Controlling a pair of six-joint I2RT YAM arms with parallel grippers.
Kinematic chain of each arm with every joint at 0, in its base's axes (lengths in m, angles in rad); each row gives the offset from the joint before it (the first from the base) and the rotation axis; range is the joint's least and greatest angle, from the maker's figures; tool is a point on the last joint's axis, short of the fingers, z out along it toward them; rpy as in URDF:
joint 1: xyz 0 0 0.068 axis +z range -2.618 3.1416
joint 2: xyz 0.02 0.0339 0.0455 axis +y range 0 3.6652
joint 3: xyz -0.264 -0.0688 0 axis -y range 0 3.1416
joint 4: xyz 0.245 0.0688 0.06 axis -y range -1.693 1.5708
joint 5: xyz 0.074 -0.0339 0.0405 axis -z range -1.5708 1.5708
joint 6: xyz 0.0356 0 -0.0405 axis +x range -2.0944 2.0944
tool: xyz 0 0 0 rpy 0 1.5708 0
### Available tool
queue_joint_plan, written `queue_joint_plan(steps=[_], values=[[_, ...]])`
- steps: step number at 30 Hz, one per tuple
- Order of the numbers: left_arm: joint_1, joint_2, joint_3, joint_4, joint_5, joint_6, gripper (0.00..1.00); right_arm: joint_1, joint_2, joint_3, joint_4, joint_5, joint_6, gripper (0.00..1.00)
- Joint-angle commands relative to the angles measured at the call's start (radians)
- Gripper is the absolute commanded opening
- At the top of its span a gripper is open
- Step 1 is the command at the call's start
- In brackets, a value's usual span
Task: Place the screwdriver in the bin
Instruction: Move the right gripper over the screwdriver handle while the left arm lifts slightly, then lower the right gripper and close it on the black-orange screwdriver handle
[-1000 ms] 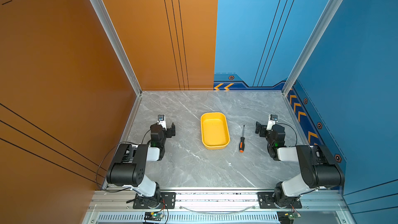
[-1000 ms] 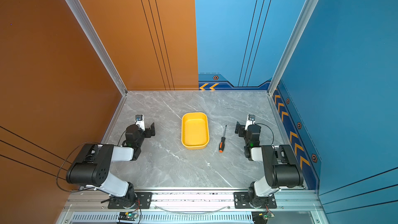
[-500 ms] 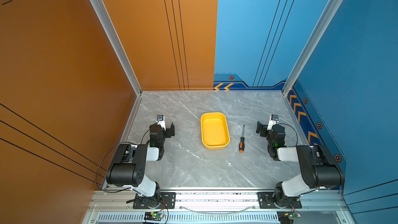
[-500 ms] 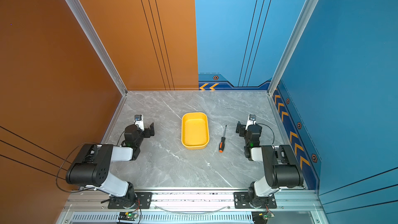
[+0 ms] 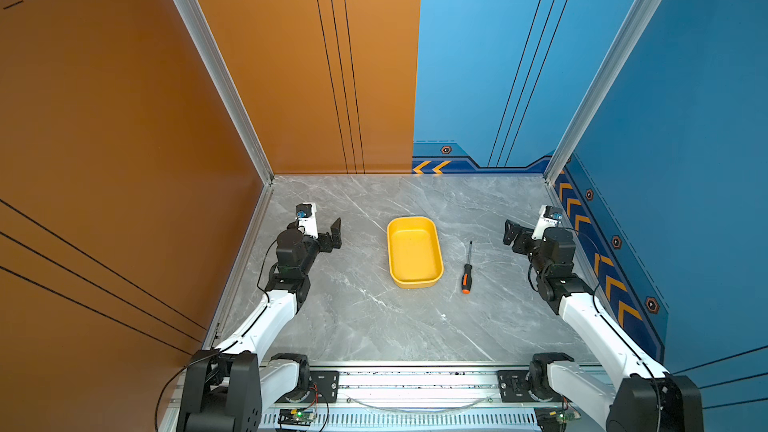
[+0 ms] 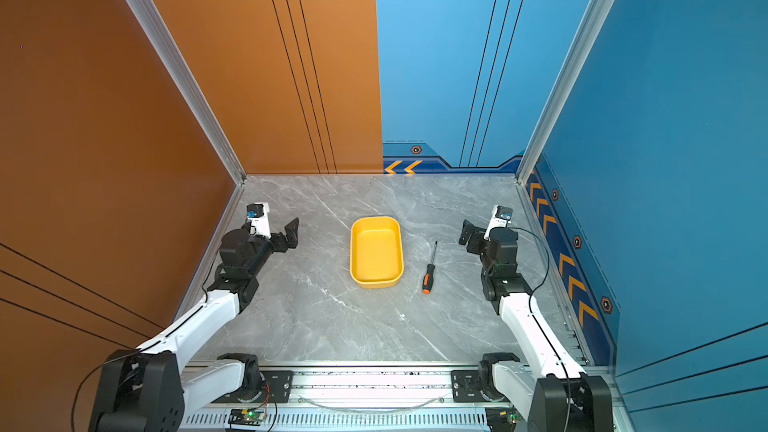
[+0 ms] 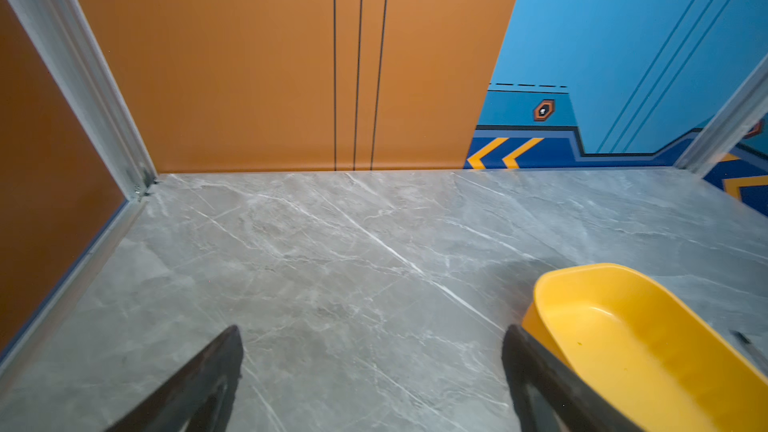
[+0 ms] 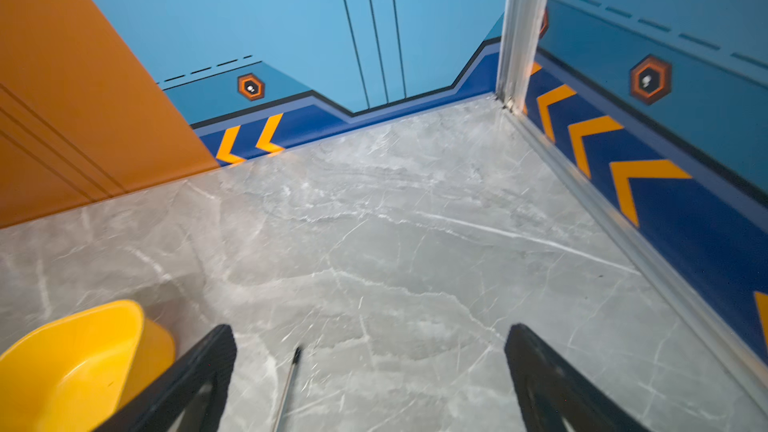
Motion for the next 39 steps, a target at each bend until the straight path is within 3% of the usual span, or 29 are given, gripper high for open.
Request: queue_joint_plan(steps=[1, 7, 17, 23, 33, 39], values=[[-0.016, -0.004, -0.008, -0.128, 0.092, -0.127, 0.98, 0.053, -0.044, -0.008, -0.278, -0.107, 0.122, 0.97], [-0.095, 0.022, -0.002, -0.254, 0.134, -0.193, 0.98, 0.219, -0.089, -0.081, -0.322, -0.054, 0.226, 0.97], [-0.145, 0.084, -0.041, -0.254, 0.167, -0.195, 0.98, 0.484, 0.040, -0.170, -0.246, 0.152, 0.357, 0.94], [-0.144, 0.117, -0.020, -0.260, 0.187, -0.193, 0.98, 0.541, 0.141, -0.152, -0.219, 0.209, 0.382, 0.91], [-0.143, 0.135, -0.014, -0.263, 0.206, -0.184, 0.98, 0.556, 0.332, -0.050, -0.206, 0.225, 0.347, 0.76], [-0.139, 0.135, -0.003, -0.275, 0.213, -0.169, 0.98, 0.556, 0.373, -0.020, -0.206, 0.261, 0.338, 0.67]])
